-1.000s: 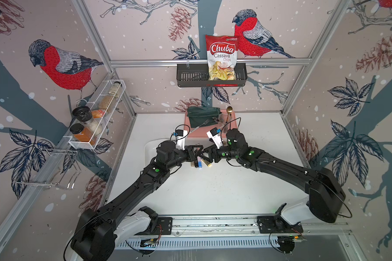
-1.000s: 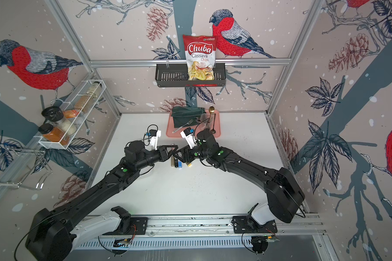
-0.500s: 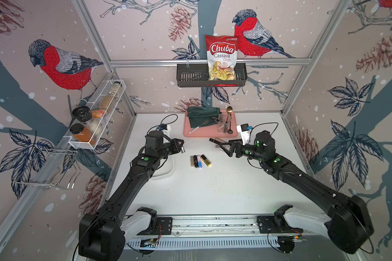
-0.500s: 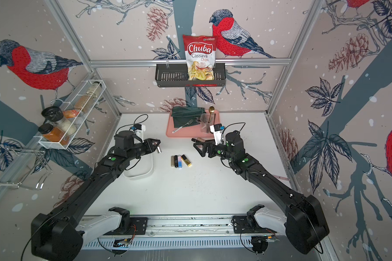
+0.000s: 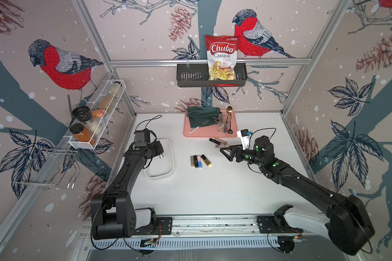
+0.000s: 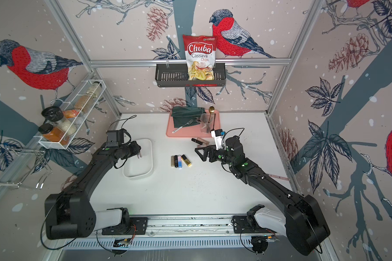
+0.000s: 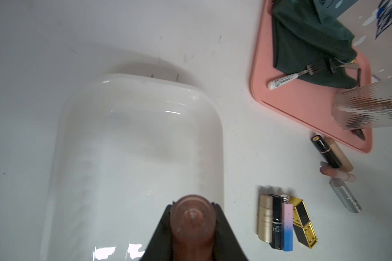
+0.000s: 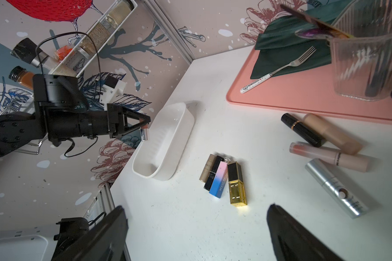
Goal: Put the lipstick into the storage box
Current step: Place the lipstick in the storage box.
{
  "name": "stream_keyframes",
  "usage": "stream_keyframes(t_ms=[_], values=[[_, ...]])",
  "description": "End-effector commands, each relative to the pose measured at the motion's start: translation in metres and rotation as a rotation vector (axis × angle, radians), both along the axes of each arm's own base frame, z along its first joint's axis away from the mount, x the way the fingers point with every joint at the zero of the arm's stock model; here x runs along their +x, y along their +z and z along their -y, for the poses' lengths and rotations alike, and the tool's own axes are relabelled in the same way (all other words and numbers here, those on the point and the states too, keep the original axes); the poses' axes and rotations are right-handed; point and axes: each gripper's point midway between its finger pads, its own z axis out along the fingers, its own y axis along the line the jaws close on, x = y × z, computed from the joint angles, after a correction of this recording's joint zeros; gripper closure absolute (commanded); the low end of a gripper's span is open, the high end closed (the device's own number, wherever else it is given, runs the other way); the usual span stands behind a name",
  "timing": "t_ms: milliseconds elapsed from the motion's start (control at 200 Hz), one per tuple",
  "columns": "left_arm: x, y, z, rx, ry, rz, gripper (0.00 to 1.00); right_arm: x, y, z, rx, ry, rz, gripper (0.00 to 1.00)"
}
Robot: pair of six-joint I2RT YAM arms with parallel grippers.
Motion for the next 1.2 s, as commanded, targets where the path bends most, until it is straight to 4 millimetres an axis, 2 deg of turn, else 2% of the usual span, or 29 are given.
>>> stream_keyframes(t_ms=[0, 185, 290, 335, 355, 445, 730, 785, 925, 1116, 1196], values=[[0.007, -0.012, -0.008, 0.023, -0.002, -0.031, 0.99, 0.001, 0.006, -0.006, 0.018, -0.004, 0.028, 0.0], [0.016, -0.044, -0.019, 0.048, -0.001, -0.11, 0.99, -0.005, -0.002, -0.015, 0.001, 0.014, 0.021, 0.0], [0.024, -0.059, -0.018, 0.035, -0.021, -0.157, 1.0, -0.005, -0.007, -0.018, -0.015, 0.018, 0.016, 0.0], [0.021, -0.071, -0.015, 0.021, -0.031, -0.193, 1.0, -0.005, -0.01, -0.018, -0.024, 0.018, 0.012, 0.0], [0.029, -0.065, -0.016, 0.018, -0.033, -0.177, 1.0, -0.004, -0.011, -0.018, -0.026, 0.016, 0.012, 0.0], [0.036, -0.073, -0.012, -0.003, -0.045, -0.192, 1.0, -0.004, -0.013, -0.018, -0.035, 0.012, 0.013, 0.0], [0.049, -0.088, 0.002, -0.092, -0.069, -0.212, 0.97, -0.001, -0.024, -0.019, -0.054, 0.008, -0.012, 0.0], [0.051, -0.087, 0.004, -0.109, -0.076, -0.205, 0.92, -0.001, -0.025, -0.02, -0.056, 0.008, -0.016, 0.0], [0.054, -0.087, 0.011, -0.152, -0.09, -0.188, 0.65, -0.002, -0.025, -0.021, -0.06, 0.003, -0.016, 0.0], [0.054, -0.077, 0.021, -0.204, -0.113, -0.145, 0.49, -0.006, -0.025, -0.02, -0.078, -0.003, -0.009, 0.0], [0.054, -0.071, 0.023, -0.218, -0.117, -0.124, 0.47, -0.008, -0.026, -0.018, -0.084, -0.008, -0.01, 0.0]])
